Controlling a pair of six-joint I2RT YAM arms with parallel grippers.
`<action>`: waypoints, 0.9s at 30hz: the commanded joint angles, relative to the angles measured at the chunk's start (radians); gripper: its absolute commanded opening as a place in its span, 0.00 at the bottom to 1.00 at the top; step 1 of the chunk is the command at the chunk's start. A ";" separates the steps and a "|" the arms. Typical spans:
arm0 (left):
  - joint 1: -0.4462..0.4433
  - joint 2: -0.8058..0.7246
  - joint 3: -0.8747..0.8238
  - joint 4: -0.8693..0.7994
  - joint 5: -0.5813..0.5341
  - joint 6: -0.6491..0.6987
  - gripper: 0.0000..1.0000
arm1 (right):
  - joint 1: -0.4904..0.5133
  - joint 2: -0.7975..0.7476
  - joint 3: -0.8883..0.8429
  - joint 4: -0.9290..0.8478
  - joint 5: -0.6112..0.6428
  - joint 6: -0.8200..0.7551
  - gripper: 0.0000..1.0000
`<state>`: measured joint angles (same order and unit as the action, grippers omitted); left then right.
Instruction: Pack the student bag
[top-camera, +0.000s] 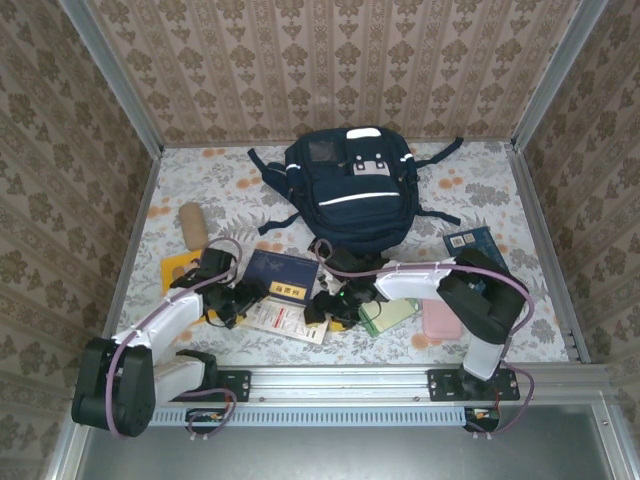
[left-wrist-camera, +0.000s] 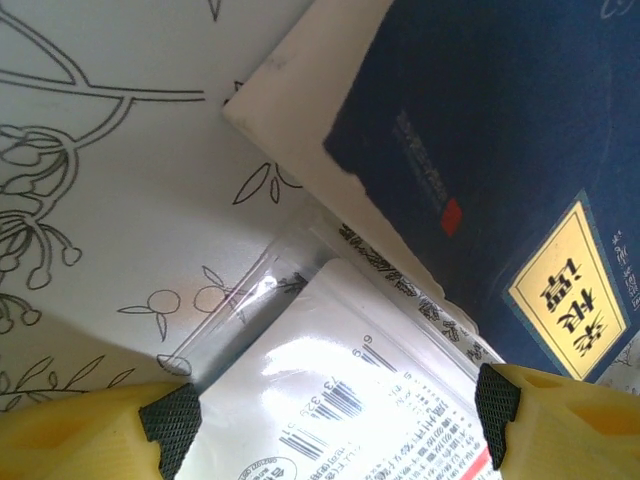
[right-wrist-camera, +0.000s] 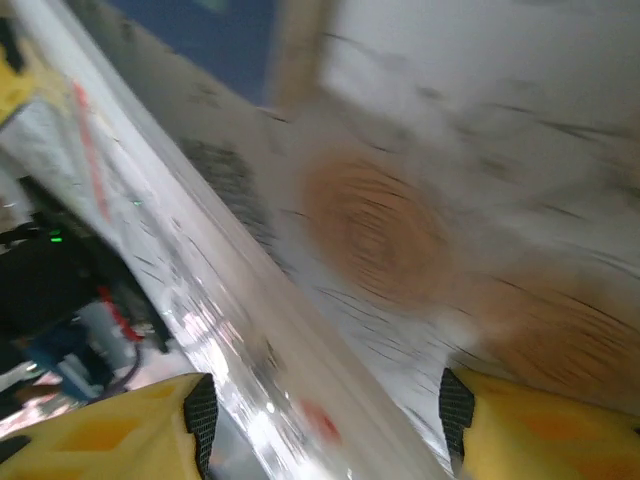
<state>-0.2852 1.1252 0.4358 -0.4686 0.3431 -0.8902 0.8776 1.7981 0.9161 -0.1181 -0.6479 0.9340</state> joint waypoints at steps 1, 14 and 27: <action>-0.032 0.075 -0.097 0.113 0.029 -0.009 0.81 | 0.037 0.086 0.026 0.336 -0.146 0.089 0.55; -0.105 -0.137 0.246 -0.252 -0.094 0.139 0.82 | -0.073 -0.249 -0.113 0.107 -0.075 -0.020 0.00; -0.231 0.480 1.104 -0.260 -0.117 0.484 0.82 | -0.556 -0.871 -0.031 -0.449 0.294 -0.234 0.00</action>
<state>-0.4770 1.4574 1.3914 -0.7235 0.2024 -0.5667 0.3725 0.9874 0.8482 -0.3702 -0.5720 0.7578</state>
